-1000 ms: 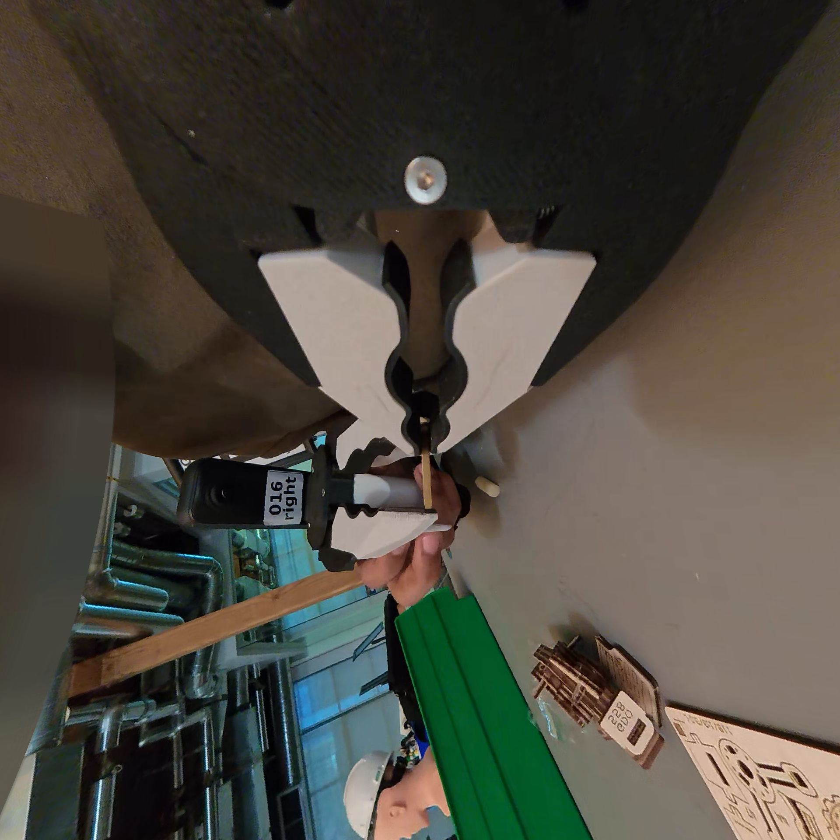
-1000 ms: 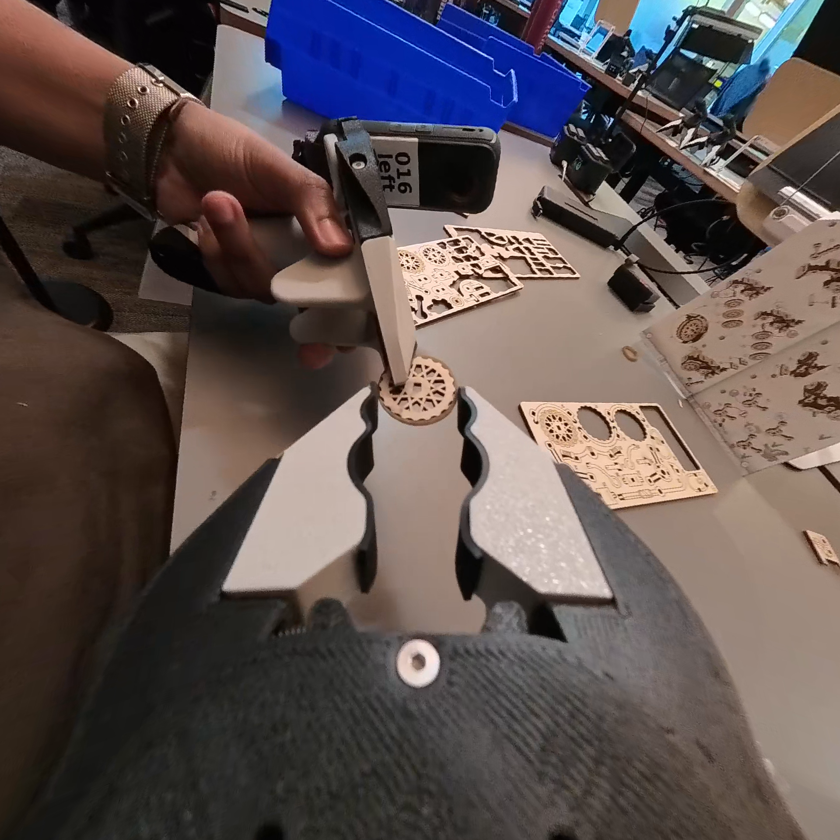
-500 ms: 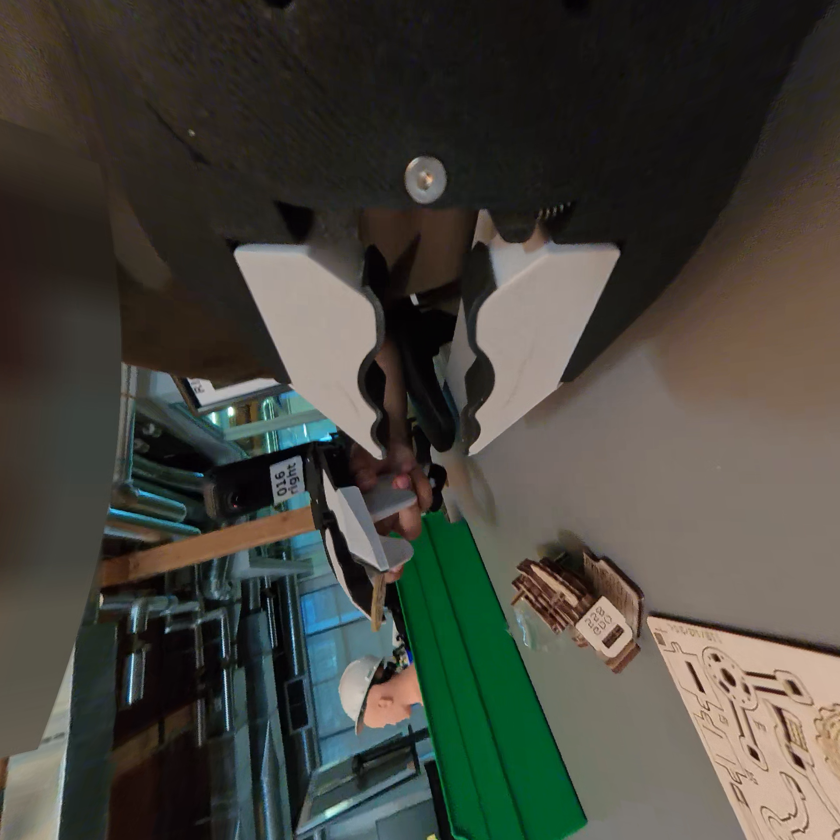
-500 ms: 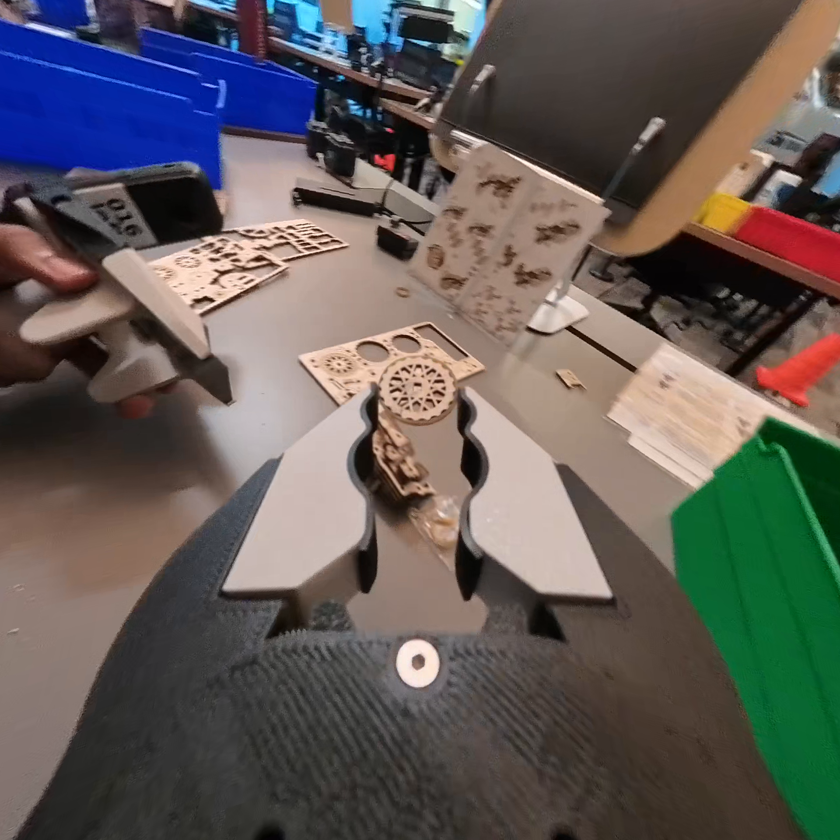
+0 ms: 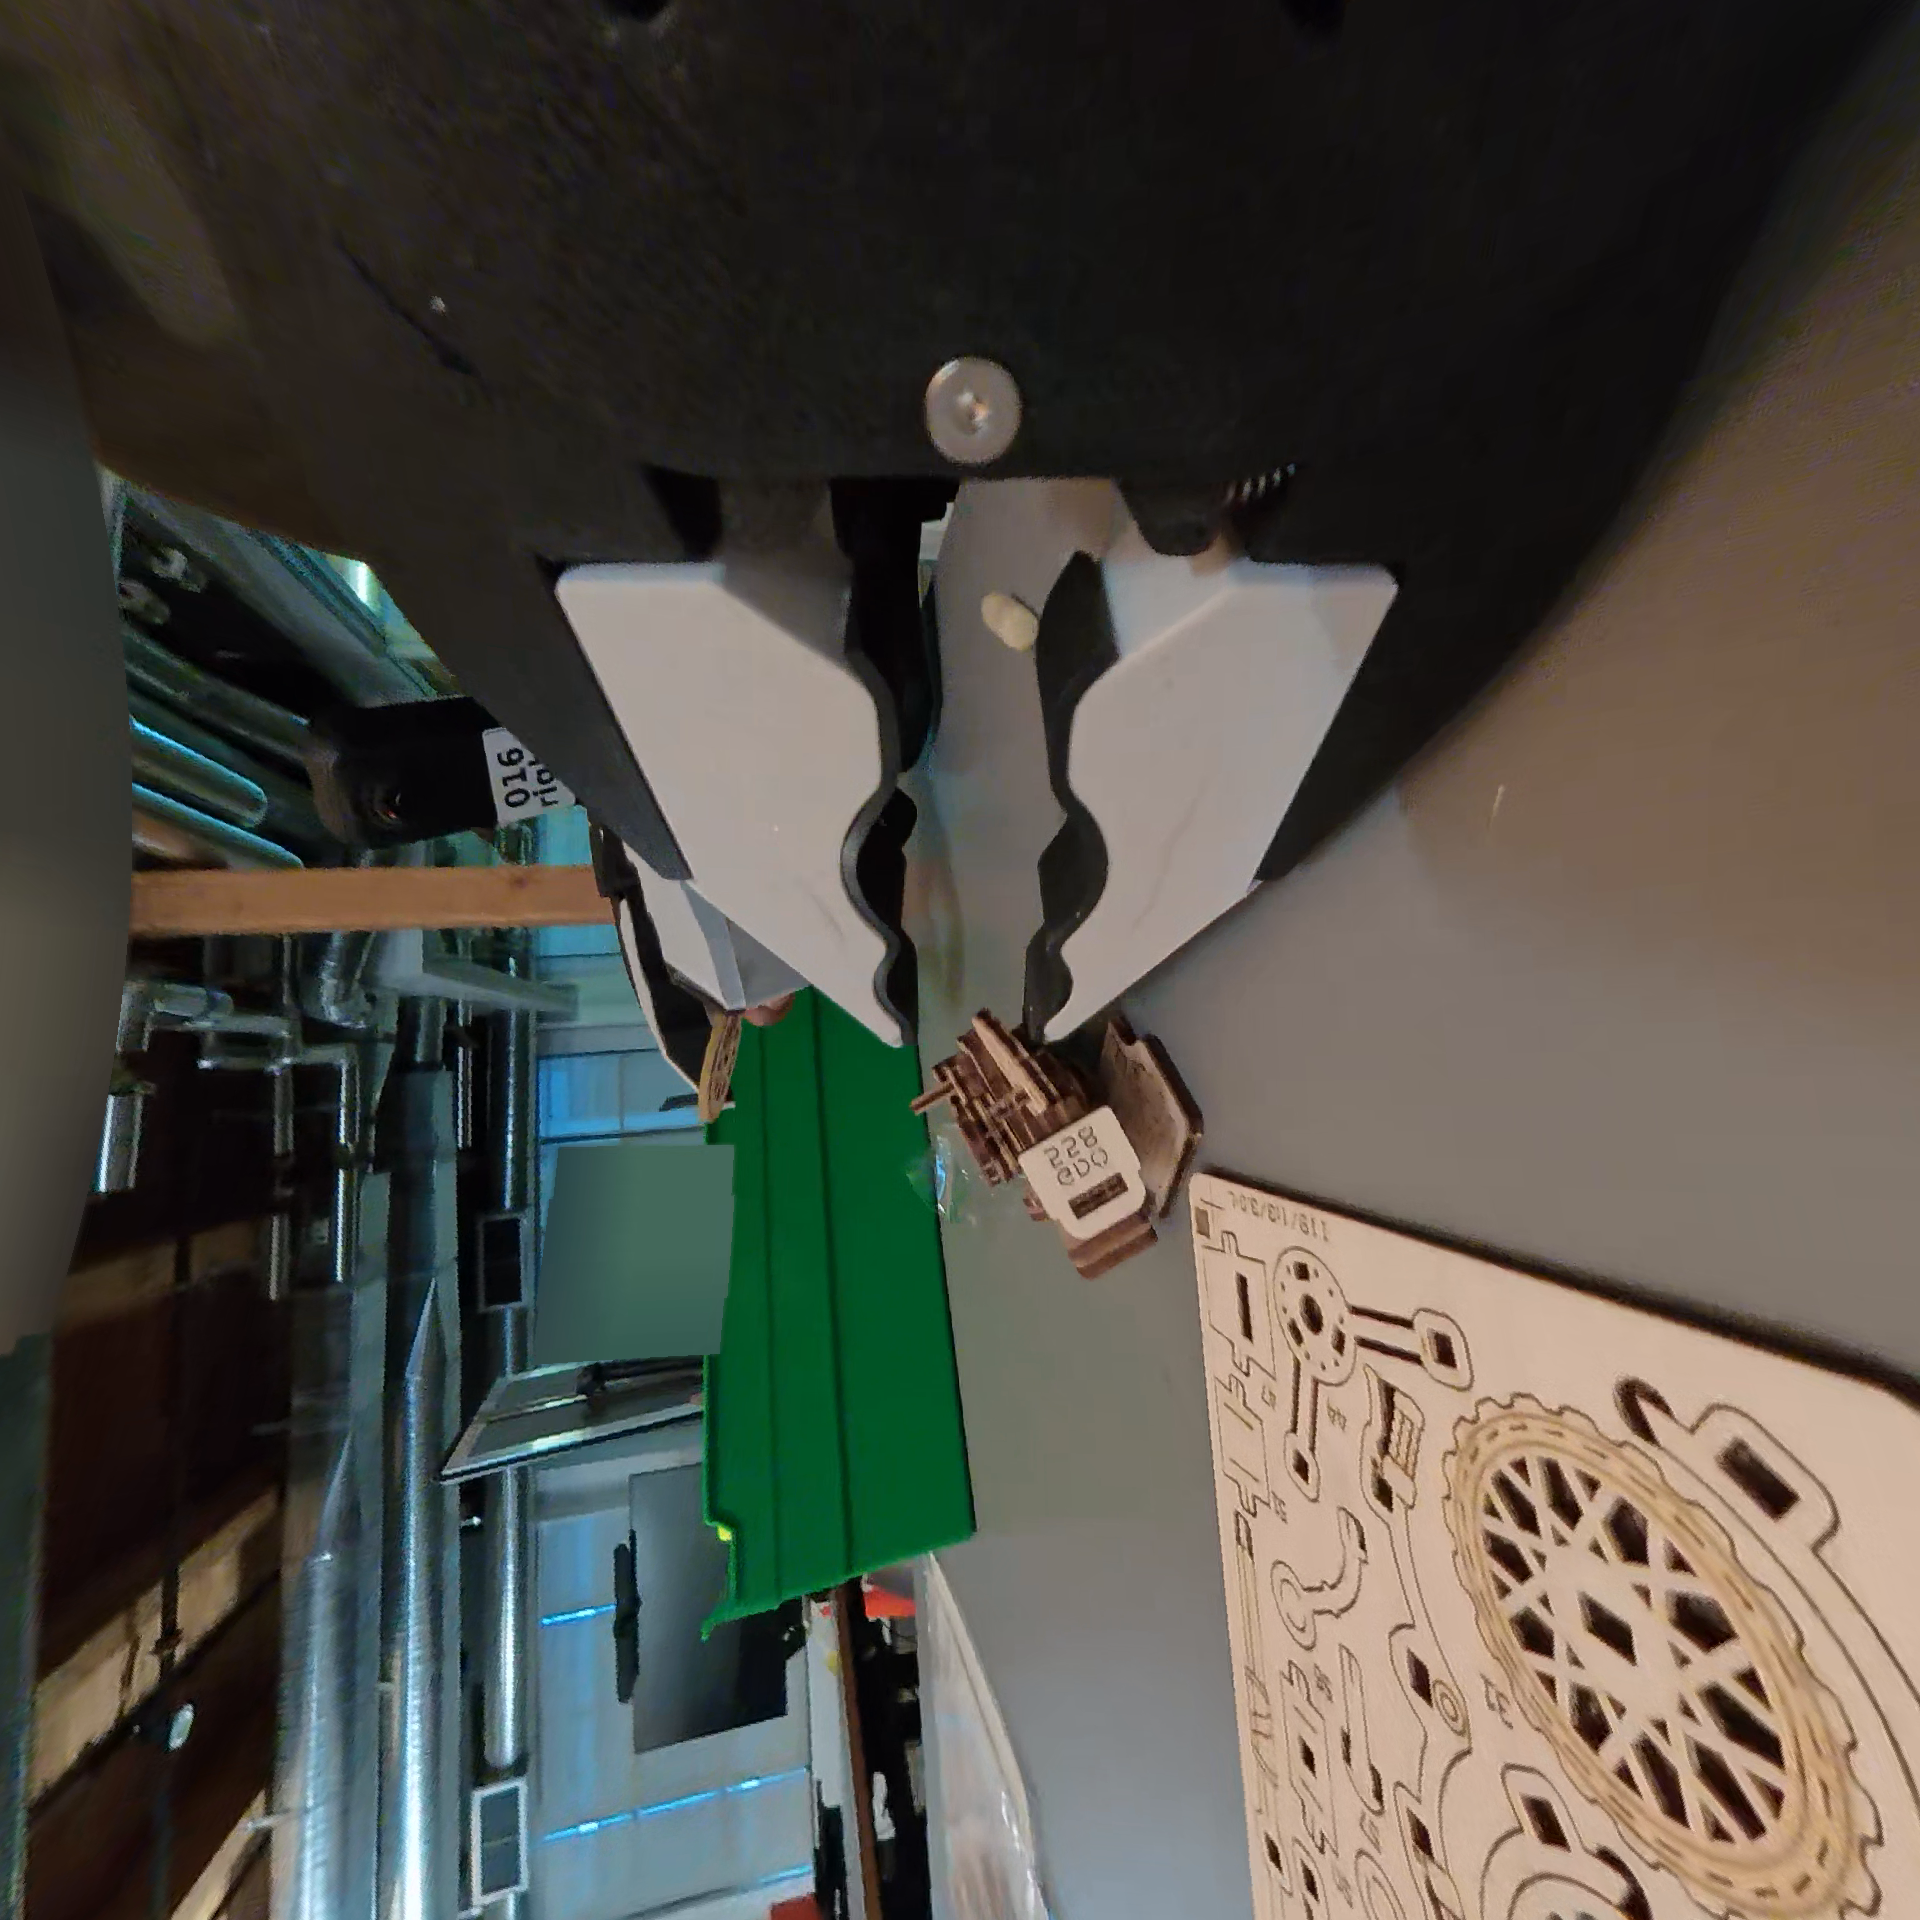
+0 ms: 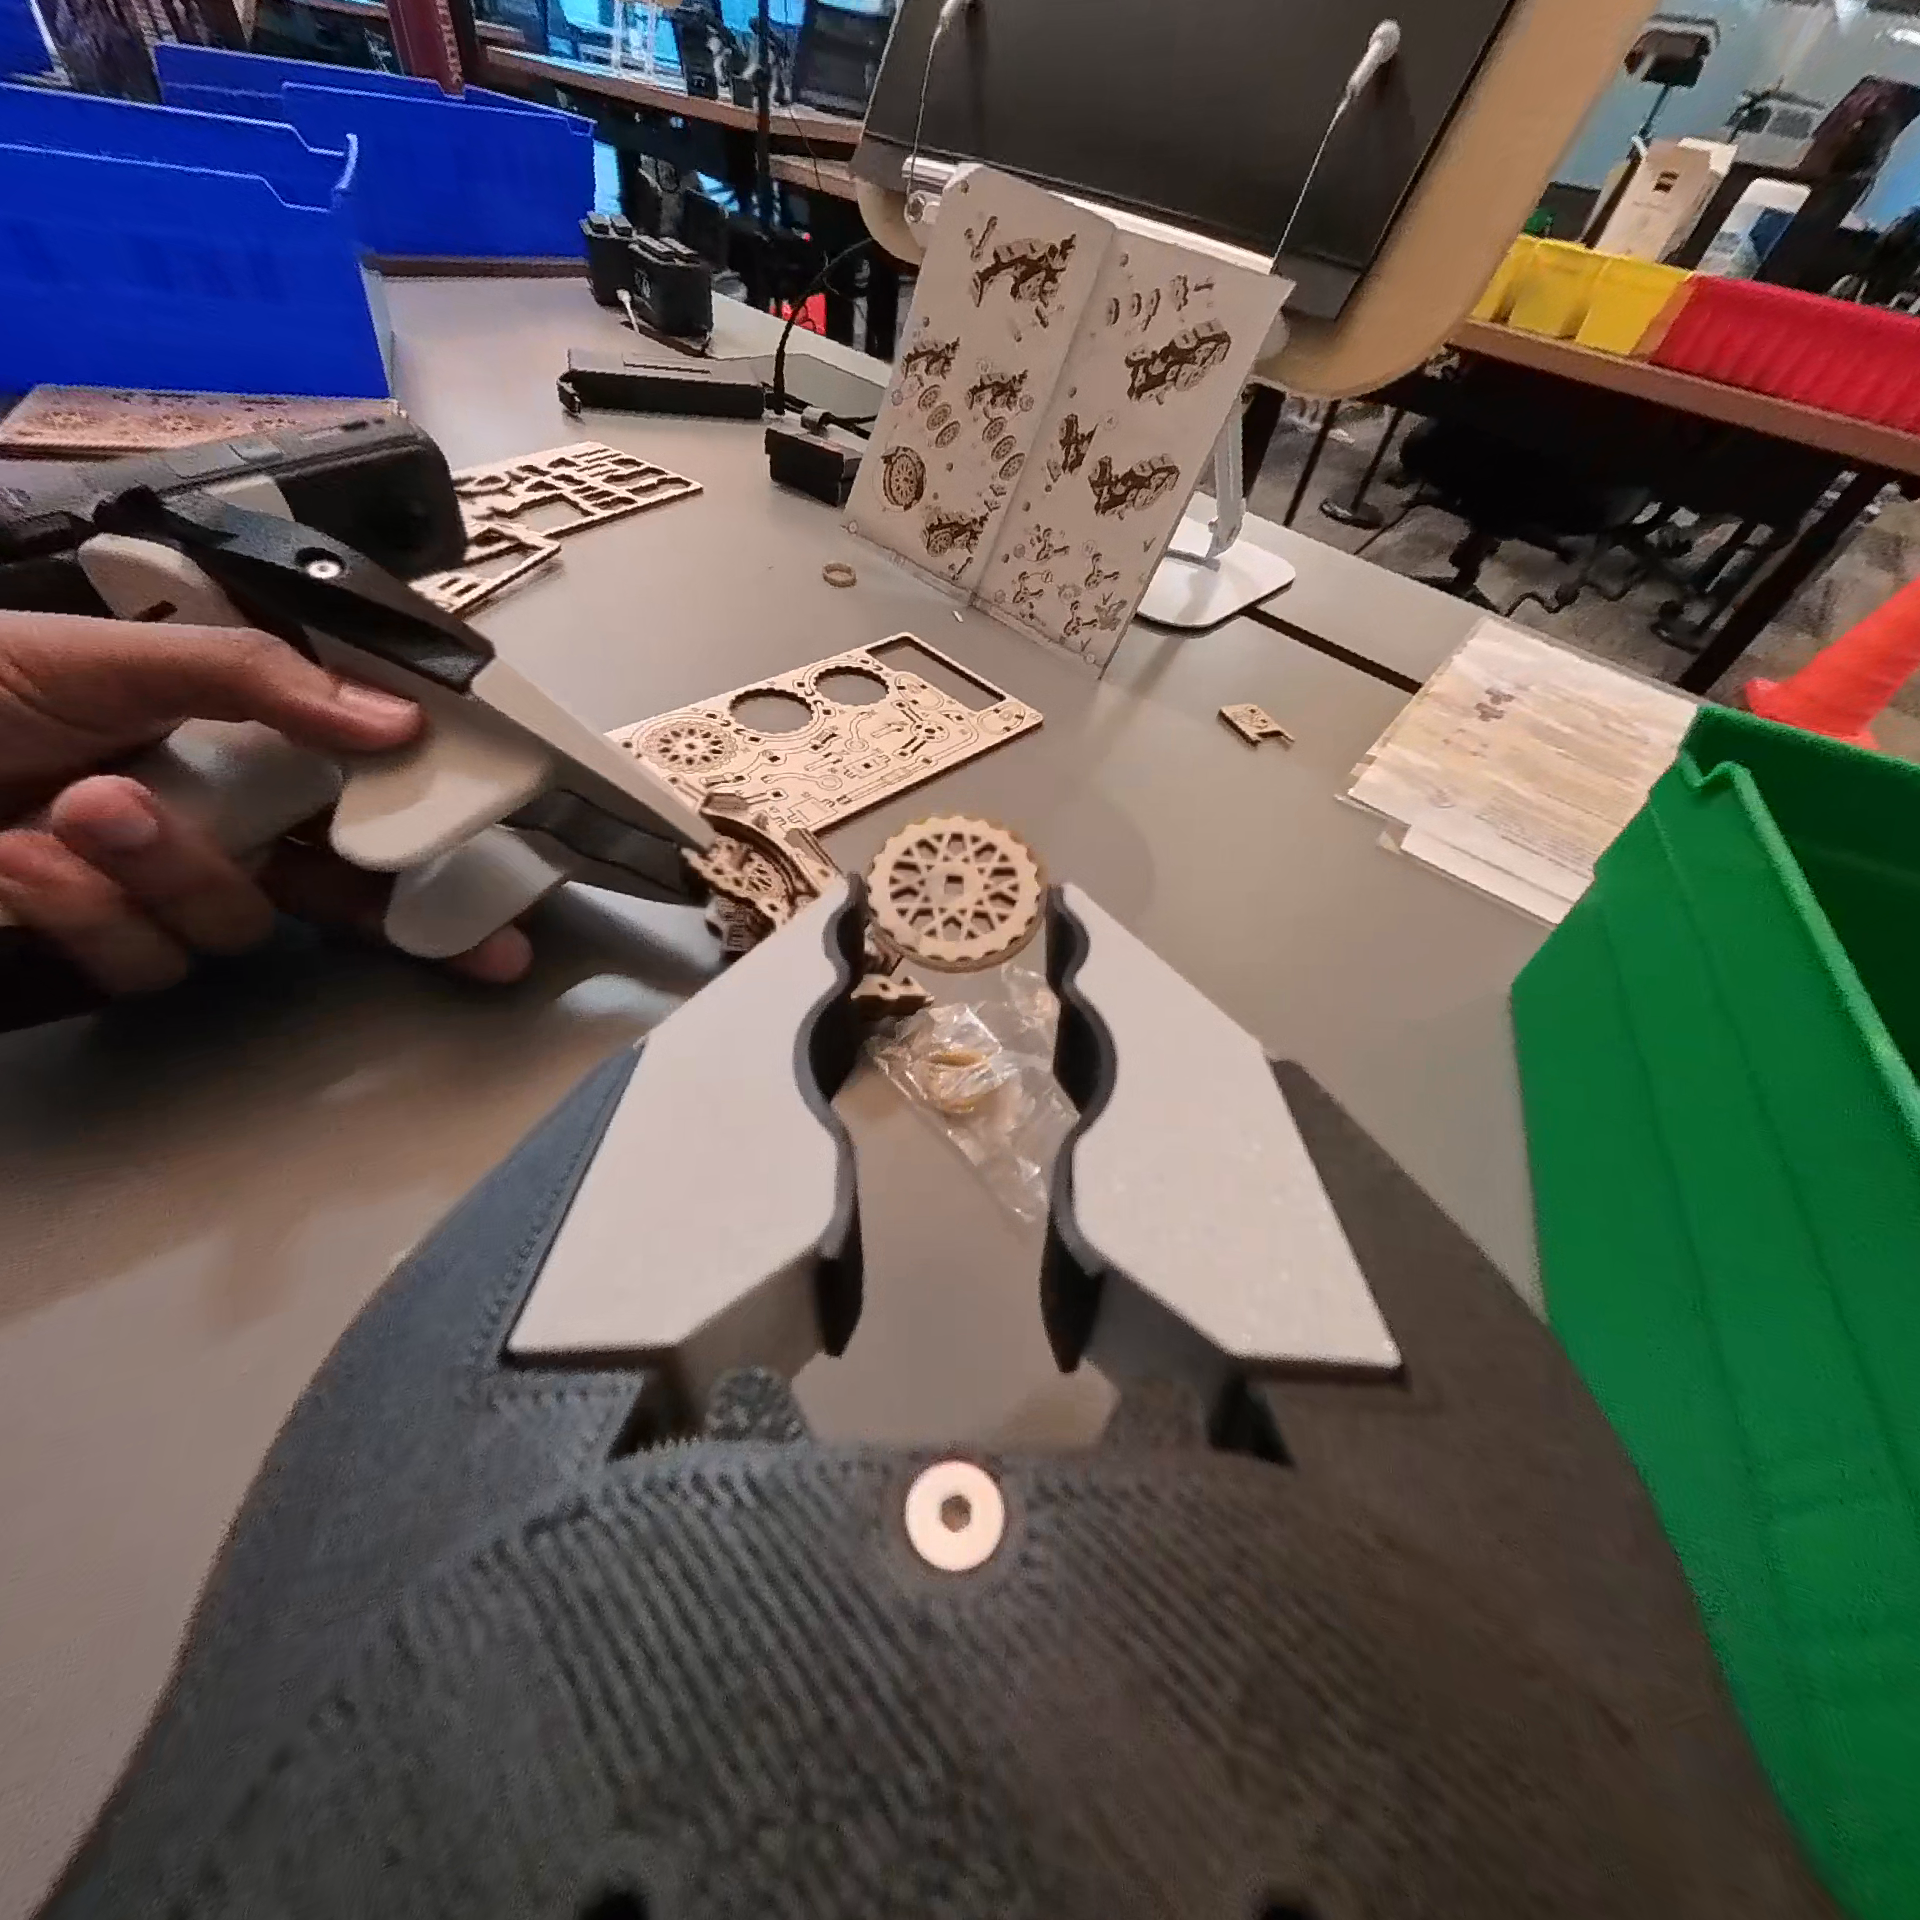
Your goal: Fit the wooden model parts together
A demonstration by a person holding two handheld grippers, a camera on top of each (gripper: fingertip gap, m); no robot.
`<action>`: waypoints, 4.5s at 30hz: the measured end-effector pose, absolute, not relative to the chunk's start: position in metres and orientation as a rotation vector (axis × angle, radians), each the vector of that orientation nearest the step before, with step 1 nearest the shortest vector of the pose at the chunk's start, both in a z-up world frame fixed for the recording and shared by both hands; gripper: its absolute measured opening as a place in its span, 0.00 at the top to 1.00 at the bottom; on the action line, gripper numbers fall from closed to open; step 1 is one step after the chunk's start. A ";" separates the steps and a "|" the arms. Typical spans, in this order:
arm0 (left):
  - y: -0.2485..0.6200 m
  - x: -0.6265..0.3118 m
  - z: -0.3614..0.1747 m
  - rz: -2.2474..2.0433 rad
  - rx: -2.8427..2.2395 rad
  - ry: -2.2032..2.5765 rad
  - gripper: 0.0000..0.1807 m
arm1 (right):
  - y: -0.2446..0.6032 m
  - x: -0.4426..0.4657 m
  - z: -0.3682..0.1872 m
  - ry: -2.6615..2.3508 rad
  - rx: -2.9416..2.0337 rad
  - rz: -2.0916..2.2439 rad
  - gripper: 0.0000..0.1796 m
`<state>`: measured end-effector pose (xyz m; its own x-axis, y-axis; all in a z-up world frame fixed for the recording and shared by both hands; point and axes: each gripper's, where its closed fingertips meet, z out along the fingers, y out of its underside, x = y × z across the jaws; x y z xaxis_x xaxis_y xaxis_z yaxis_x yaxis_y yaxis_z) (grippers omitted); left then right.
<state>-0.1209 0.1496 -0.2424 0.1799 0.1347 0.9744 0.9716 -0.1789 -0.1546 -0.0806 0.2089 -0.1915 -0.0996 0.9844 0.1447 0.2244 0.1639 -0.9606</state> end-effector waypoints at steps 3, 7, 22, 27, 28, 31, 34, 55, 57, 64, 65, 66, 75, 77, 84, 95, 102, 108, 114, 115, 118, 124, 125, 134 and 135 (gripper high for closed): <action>0.154 -0.126 -0.246 -1.104 -1.528 -1.132 0.89 | 0.211 -0.081 -0.193 -1.505 -1.238 1.053 0.82; 0.155 -0.132 -0.250 -1.073 -1.538 -1.167 0.92 | 0.212 -0.080 -0.192 -1.494 -1.247 1.080 0.82; 0.146 -0.134 -0.244 -1.051 -1.583 -1.083 0.99 | 0.200 -0.084 -0.198 -1.517 -1.305 1.231 0.82; 0.132 -0.127 -0.240 -1.057 -1.601 -1.055 0.99 | 0.176 -0.090 -0.200 -1.576 -1.306 1.301 0.82; 0.130 -0.126 -0.240 -1.059 -1.605 -1.050 0.99 | 0.171 -0.092 -0.201 -1.589 -1.298 1.295 0.82; 0.123 -0.121 -0.244 -1.043 -1.633 -1.047 0.99 | 0.153 -0.101 -0.205 -1.616 -1.322 1.299 0.82; 0.120 -0.120 -0.249 -0.999 -1.670 -1.036 0.97 | 0.147 -0.110 -0.213 -1.634 -1.374 1.260 0.82; 0.099 -0.140 -0.230 -0.885 -1.706 -0.901 0.87 | 0.119 -0.140 -0.222 -1.842 -1.348 1.267 0.82; 0.100 -0.143 -0.229 -0.897 -1.710 -0.889 0.87 | 0.115 -0.142 -0.223 -1.857 -1.361 1.280 0.82; 0.099 -0.148 -0.233 -0.845 -1.745 -0.861 0.90 | 0.115 -0.142 -0.236 -1.928 -1.338 1.152 0.82; 0.099 -0.147 -0.234 -0.838 -1.752 -0.856 0.90 | 0.114 -0.142 -0.237 -1.936 -1.340 1.147 0.82; 0.100 -0.146 -0.234 -0.838 -1.755 -0.853 0.90 | 0.114 -0.142 -0.238 -1.941 -1.343 1.145 0.82; 0.103 -0.145 -0.238 -0.844 -1.757 -0.863 0.91 | 0.118 -0.139 -0.243 -1.955 -1.351 1.103 0.81; 0.103 -0.145 -0.240 -0.835 -1.765 -0.861 0.90 | 0.117 -0.139 -0.244 -1.961 -1.352 1.099 0.81; 0.104 -0.143 -0.243 -0.830 -1.779 -0.857 0.90 | 0.117 -0.139 -0.250 -1.980 -1.346 1.063 0.81; 0.105 -0.147 -0.244 -0.775 -1.800 -0.839 0.90 | 0.116 -0.139 -0.249 -1.978 -1.330 1.057 0.81; 0.104 -0.149 -0.239 -0.716 -1.811 -0.794 0.89 | 0.115 -0.140 -0.246 -1.966 -1.315 1.061 0.82; 0.102 -0.152 -0.227 -0.655 -1.805 -0.675 0.84 | 0.115 -0.138 -0.243 -1.960 -1.312 1.078 0.82; 0.095 -0.154 -0.228 -0.442 -1.955 -0.357 0.80 | 0.114 -0.135 -0.236 -1.952 -1.225 1.052 0.81; 0.094 -0.154 -0.228 -0.405 -1.983 -0.284 0.80 | 0.116 -0.134 -0.234 -1.938 -1.203 1.042 0.81; 0.095 -0.150 -0.227 -0.334 -2.038 -0.073 0.78 | 0.129 -0.133 -0.224 -1.872 -1.182 0.994 0.81; 0.102 -0.144 -0.243 -0.167 -2.142 0.309 0.73 | 0.149 -0.116 -0.215 -1.751 -1.259 0.904 0.81; 0.104 -0.144 -0.242 -0.154 -2.129 0.326 0.74 | 0.150 -0.113 -0.216 -1.730 -1.269 0.886 0.81; 0.108 -0.147 -0.236 -0.309 -2.089 0.226 0.73 | 0.143 -0.076 -0.245 -1.705 -1.426 0.783 0.74; 0.108 -0.145 -0.235 -0.353 -2.086 0.199 0.73 | 0.141 -0.074 -0.250 -1.708 -1.476 0.805 0.73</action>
<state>-0.1450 0.1078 -0.2354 0.9444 -0.2818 0.1693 0.0009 -0.5127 -0.8585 -0.0739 0.1414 -0.2503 -0.0767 0.9892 0.1245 0.5337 0.1462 -0.8329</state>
